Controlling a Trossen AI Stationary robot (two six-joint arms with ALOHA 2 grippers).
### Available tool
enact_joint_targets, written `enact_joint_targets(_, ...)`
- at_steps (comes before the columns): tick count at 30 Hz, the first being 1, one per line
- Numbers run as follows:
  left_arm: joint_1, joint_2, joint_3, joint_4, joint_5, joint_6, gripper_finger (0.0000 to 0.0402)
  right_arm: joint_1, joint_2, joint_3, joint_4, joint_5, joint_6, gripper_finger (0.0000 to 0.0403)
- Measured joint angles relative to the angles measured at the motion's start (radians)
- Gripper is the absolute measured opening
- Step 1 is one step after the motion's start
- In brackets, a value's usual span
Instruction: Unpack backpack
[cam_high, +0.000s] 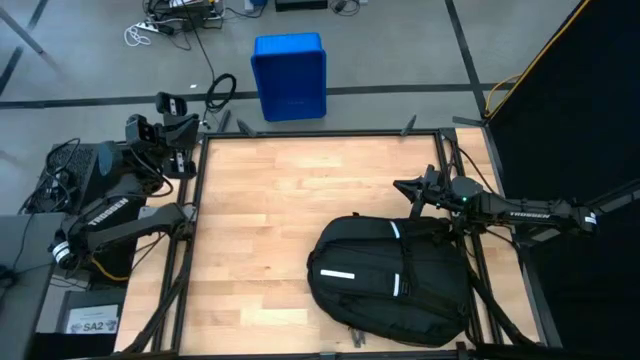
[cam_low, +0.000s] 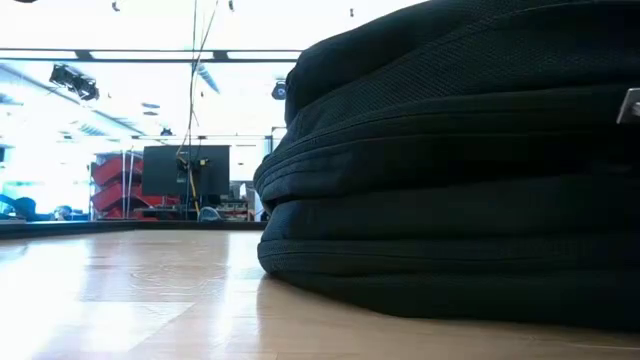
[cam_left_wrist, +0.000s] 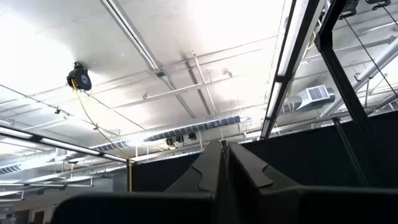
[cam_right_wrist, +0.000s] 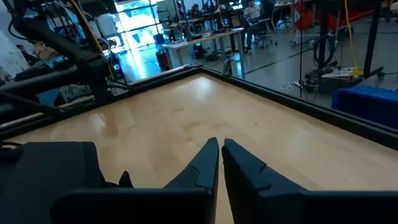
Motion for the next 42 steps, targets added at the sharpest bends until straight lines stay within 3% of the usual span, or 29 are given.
enact_joint_targets(42, 0.0, 0.0, 0.0, 0.0, 0.0, 0.0, 0.0001, 0.0, 0.0, 0.0, 0.0, 0.0, 0.0, 0.0004)
